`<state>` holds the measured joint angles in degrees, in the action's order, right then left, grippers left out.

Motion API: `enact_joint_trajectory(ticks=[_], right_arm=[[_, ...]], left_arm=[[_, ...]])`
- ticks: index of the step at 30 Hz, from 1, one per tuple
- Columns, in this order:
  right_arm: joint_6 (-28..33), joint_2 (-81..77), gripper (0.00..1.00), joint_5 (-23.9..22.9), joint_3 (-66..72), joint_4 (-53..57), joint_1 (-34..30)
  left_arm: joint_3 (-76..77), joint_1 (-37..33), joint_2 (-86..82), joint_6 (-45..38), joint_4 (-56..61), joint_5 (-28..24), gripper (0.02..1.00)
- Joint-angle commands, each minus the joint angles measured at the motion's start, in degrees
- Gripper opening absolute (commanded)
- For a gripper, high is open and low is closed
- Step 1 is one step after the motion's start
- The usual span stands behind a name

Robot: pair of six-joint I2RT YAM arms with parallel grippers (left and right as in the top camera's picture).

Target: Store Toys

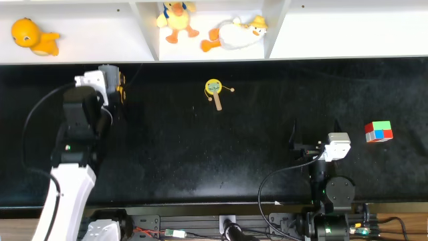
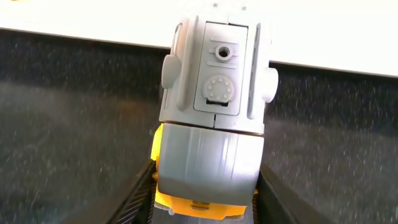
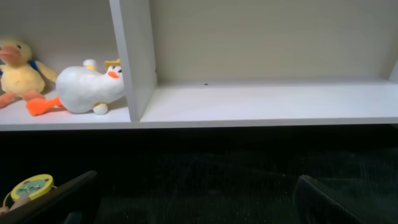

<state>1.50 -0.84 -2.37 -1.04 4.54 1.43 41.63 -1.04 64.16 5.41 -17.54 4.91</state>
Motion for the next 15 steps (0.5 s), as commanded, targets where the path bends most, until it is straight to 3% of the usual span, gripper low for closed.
enact_joint_trajectory(ticks=[1,15], right_arm=[[-0.2,0.6,0.993,-0.2,0.8,-0.2,-0.3],[-0.2,0.6,0.996,-0.2,0.8,-0.2,-0.3]], left_arm=[[8.0,0.3,5.9,-0.9,0.8,-0.8,0.303],[23.6,0.4,23.3,-0.9,2.5,-1.2,0.312]])
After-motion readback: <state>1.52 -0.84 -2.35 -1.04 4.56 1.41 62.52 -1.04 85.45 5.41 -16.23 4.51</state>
